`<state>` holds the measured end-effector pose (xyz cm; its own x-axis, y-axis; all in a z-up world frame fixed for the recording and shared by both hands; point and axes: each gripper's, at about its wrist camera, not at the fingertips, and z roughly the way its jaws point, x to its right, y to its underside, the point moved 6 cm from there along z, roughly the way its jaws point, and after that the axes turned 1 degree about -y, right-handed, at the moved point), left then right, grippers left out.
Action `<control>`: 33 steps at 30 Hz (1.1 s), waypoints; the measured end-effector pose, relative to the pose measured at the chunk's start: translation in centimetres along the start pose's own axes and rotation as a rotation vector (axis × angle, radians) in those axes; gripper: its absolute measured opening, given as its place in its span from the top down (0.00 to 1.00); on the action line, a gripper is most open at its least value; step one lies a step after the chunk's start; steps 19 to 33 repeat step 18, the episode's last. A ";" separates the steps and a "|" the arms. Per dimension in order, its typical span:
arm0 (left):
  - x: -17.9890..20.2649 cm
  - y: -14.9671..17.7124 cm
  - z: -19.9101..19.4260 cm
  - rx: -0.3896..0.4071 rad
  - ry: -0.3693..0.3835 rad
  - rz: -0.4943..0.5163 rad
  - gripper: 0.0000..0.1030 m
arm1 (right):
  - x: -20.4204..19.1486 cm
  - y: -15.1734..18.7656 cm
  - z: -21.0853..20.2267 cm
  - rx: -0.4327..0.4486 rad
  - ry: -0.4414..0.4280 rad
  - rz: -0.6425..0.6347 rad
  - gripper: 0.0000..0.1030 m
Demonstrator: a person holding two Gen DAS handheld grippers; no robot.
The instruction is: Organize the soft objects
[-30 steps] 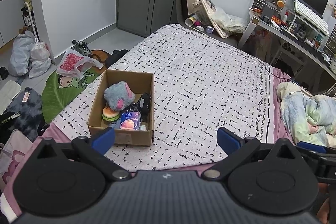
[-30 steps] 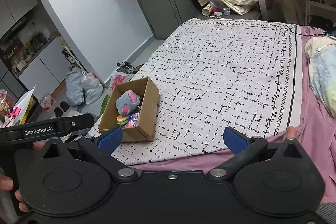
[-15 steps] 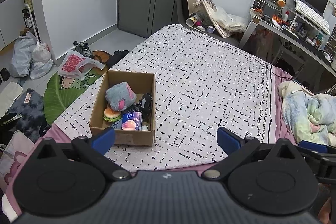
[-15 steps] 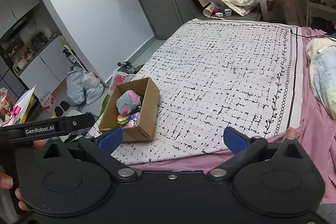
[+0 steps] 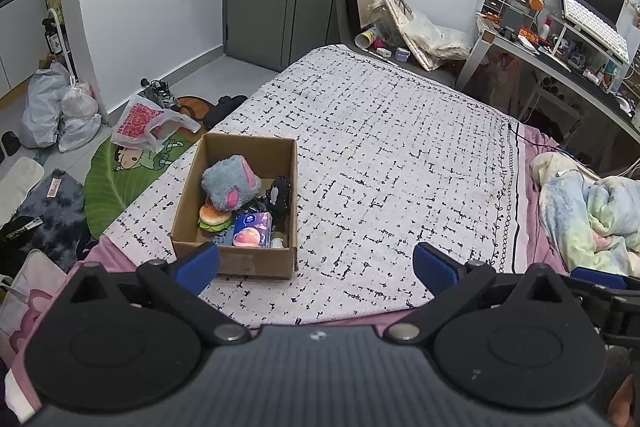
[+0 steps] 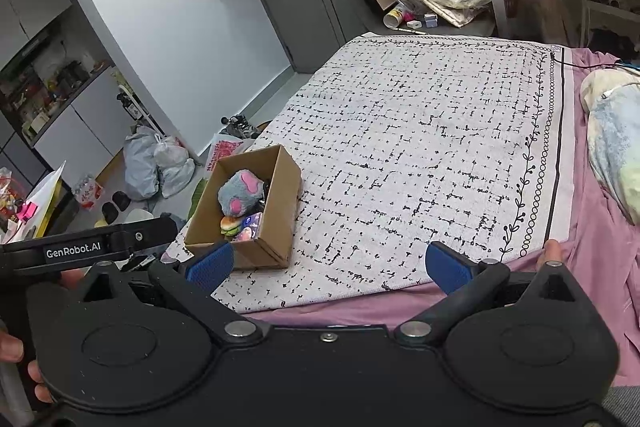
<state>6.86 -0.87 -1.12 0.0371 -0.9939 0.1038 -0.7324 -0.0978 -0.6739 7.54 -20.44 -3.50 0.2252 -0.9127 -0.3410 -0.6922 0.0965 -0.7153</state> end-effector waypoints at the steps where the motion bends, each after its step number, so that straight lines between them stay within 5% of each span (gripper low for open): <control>1: 0.0 0.0 0.0 0.000 -0.001 -0.001 0.01 | 0.0 0.1 0.0 -0.001 0.001 -0.001 0.00; 33: -0.2 0.0 0.2 0.017 -0.001 -0.001 0.01 | 0.2 0.2 0.6 -0.013 0.011 -0.003 0.00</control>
